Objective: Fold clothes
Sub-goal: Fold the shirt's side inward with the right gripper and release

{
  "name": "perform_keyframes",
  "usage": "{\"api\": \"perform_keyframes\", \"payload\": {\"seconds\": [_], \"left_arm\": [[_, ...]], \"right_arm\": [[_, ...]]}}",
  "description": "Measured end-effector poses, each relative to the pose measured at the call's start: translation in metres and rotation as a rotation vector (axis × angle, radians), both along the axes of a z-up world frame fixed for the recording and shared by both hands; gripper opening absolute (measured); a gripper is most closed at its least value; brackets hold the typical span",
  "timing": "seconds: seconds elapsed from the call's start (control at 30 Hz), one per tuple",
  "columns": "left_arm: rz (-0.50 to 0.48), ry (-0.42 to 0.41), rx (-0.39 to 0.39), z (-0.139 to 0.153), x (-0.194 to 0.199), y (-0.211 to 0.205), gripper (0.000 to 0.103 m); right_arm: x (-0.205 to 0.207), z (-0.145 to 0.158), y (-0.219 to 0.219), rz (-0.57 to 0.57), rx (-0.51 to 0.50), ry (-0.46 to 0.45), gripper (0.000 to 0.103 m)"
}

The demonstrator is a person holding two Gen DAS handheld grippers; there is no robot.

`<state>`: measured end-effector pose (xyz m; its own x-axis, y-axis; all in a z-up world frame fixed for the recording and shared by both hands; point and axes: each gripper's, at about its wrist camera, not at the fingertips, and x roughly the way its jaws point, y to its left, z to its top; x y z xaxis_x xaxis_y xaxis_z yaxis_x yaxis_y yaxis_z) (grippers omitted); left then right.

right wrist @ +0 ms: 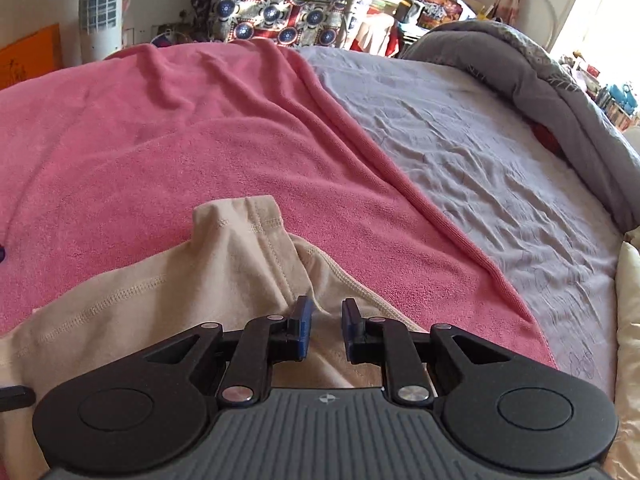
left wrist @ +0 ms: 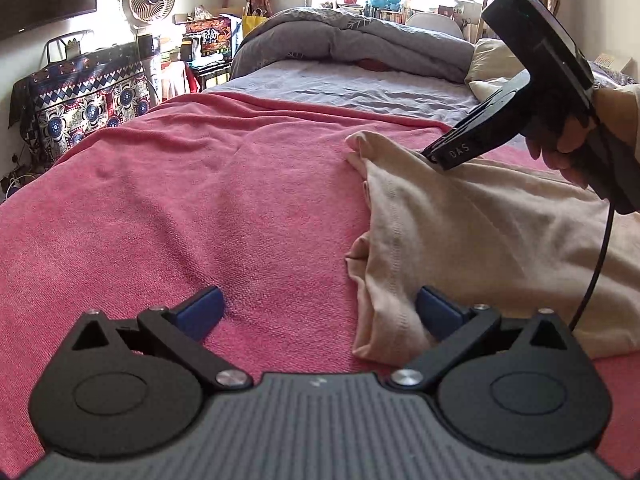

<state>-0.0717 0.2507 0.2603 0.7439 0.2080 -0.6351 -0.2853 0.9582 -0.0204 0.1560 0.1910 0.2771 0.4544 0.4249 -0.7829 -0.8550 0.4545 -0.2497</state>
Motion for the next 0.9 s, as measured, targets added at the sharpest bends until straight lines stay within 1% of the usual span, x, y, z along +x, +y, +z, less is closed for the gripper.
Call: {"api": "perform_keyframes", "payload": {"seconds": [0.03,0.1,0.17,0.2,0.23,0.3,0.37,0.4,0.47,0.5,0.57,0.7,0.8,0.9], "left_arm": [[0.000,0.000,-0.001,0.000,0.000,0.001,0.103],[-0.001,-0.001,-0.001,-0.001,-0.001,0.003,0.103],[0.000,-0.002,-0.001,-0.001,-0.002,0.003,0.103],[-0.001,-0.002,-0.001,-0.001,-0.002,0.003,0.103],[-0.001,-0.003,-0.001,-0.001,-0.002,0.004,0.103],[-0.001,-0.003,-0.001,-0.001,-0.002,0.005,0.103],[-0.001,-0.003,0.000,-0.002,-0.003,0.006,0.103],[-0.001,-0.003,0.000,-0.002,-0.003,0.007,0.103],[-0.001,-0.004,-0.001,-0.002,-0.005,0.006,0.103],[-0.001,-0.004,-0.001,-0.001,-0.005,0.006,0.103],[-0.002,-0.005,-0.001,-0.001,-0.007,0.006,0.103],[-0.002,-0.006,-0.002,0.000,-0.008,0.005,0.103],[-0.003,-0.006,-0.003,0.000,-0.009,0.006,0.103],[-0.004,-0.005,-0.003,0.001,-0.009,0.007,0.103]], "right_arm": [[-0.002,0.000,0.000,0.013,-0.012,-0.005,0.020],[-0.004,0.001,0.001,0.020,-0.035,-0.024,0.026],[-0.004,0.002,0.003,0.009,-0.055,-0.048,0.041],[-0.004,0.002,0.004,0.003,-0.065,-0.060,0.045],[-0.003,0.003,0.004,0.004,-0.068,-0.053,0.047],[-0.001,0.004,0.003,0.012,-0.063,-0.015,0.044],[0.004,0.004,0.002,0.002,-0.042,0.041,0.031],[0.006,0.003,0.002,-0.012,-0.034,0.059,0.030],[0.004,0.003,0.002,-0.029,-0.024,0.062,0.020],[0.002,0.003,0.003,-0.044,-0.021,0.055,0.019],[-0.003,0.003,0.004,-0.078,-0.021,0.016,0.008],[-0.011,0.007,0.007,-0.139,-0.017,-0.082,0.006],[-0.007,0.009,0.009,-0.185,-0.006,-0.156,0.006],[0.004,0.007,0.009,-0.231,0.017,-0.153,0.006]]}}
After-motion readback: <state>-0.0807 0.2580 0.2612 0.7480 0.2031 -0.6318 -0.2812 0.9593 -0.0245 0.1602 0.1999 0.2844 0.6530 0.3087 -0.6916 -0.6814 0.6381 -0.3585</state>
